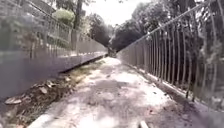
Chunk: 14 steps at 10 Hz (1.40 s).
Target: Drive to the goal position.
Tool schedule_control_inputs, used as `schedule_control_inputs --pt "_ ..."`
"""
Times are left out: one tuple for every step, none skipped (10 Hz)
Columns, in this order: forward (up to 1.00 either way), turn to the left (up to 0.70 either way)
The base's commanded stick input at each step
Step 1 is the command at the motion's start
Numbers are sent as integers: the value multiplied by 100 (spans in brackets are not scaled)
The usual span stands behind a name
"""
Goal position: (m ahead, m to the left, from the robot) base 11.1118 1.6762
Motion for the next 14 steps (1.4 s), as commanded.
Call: schedule_control_inputs --pt "50 0" --pt "50 0" --pt "50 0" --pt "50 0" --pt "50 -16" --pt "50 -49" --pt "50 -50" --pt "50 -39" --pt "50 0" --pt "50 0" --pt "50 0" --pt "50 0" --pt "50 0" --pt "50 0"
